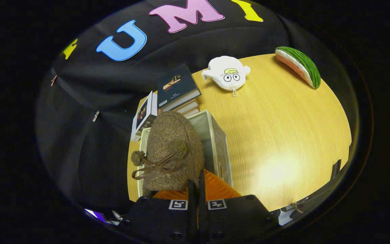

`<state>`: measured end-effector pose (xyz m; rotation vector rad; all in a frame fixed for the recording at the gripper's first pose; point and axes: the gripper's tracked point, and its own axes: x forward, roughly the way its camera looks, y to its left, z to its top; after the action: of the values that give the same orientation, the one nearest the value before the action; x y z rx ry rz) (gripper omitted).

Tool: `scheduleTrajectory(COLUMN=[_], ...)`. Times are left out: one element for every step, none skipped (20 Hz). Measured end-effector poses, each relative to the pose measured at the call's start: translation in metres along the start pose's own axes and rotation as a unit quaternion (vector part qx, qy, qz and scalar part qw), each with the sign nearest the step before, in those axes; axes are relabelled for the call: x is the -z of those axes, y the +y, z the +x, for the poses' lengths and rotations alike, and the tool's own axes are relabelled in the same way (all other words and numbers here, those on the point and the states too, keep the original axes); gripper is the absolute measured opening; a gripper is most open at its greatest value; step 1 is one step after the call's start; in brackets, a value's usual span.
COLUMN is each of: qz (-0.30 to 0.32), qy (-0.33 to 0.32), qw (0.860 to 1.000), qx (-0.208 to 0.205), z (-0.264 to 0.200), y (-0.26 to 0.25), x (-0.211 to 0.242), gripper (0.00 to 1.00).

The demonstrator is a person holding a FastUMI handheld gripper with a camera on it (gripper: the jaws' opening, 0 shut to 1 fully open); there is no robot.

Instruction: Open the storage box then place both shoes into the box .Put the left shoe in first, then the right shoe, with the right side of both shoes facing outward in a uniform manner.

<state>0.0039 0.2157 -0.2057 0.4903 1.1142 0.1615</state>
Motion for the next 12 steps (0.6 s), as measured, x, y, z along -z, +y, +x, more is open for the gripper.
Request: scheduleTrajectory(qz=[-0.004, -0.003, 0.002, 0.007, 0.014, 0.014, 0.007, -0.006, -0.020, -0.034, -0.049, -0.061], qy=[0.000, 0.000, 0.002, 0.010, 0.006, -0.002, -0.011, -0.022, -0.035, -0.049, -0.067, -0.088], qw=[1.000, 1.000, 1.000, 0.999, 0.998, 0.997, 0.997, 0.997, 0.996, 0.995, 0.994, 0.992], qx=[0.001, -0.002, -0.006, -0.031, -0.065, -0.074, -0.073, -0.073, -0.074, -0.074, -0.072, -0.070], z=[0.003, 0.004, 0.006, 0.003, -0.005, -0.006, -0.012, -0.016, -0.022, -0.027, -0.036, -0.044], y=[0.001, 0.002, 0.006, 0.018, 0.035, 0.043, 0.043, 0.044, 0.046, 0.046, 0.044, 0.041], x=[0.001, 0.001, 0.002, 0.005, 0.004, -0.003, -0.007, -0.012, -0.017, -0.022, -0.031, -0.040], gripper=[0.06, 0.09, 0.11, 0.33, 0.55, 0.76, 0.98, 0.99, 0.99, 0.98, 0.98, 0.99])
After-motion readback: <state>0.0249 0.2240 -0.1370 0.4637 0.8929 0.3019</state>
